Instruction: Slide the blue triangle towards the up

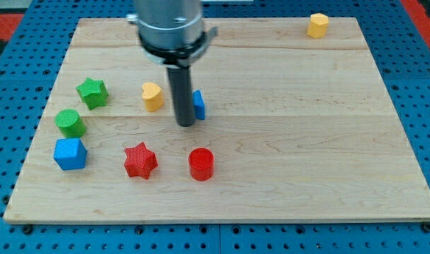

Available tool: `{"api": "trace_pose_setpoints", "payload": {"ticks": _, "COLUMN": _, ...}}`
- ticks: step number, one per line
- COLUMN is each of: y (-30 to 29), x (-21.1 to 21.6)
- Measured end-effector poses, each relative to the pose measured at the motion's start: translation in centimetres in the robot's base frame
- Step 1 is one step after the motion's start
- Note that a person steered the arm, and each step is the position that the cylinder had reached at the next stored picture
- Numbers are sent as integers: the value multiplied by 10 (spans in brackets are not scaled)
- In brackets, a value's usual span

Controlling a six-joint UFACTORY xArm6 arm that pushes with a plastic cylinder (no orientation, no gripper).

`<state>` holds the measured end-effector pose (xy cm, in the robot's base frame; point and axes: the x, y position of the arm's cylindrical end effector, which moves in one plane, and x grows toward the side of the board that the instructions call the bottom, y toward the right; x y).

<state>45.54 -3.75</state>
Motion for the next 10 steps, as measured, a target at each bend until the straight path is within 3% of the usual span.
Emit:
{"api": "trace_pose_setpoints", "payload": {"ticks": 1, "y": -17, "x": -62}}
{"api": "trace_pose_setpoints", "payload": {"ticks": 2, "y": -30, "x": -83}}
{"api": "trace_pose_setpoints", "payload": {"ticks": 5, "y": -2, "x": -66}}
{"api": "trace_pose_setpoints", "payload": {"ticks": 6, "y": 41, "x": -73}}
{"api": "trace_pose_setpoints", "payload": {"ticks": 8, "y": 51, "x": -101}}
{"api": "trace_pose_setpoints", "payload": {"ticks": 10, "y": 137, "x": -121}}
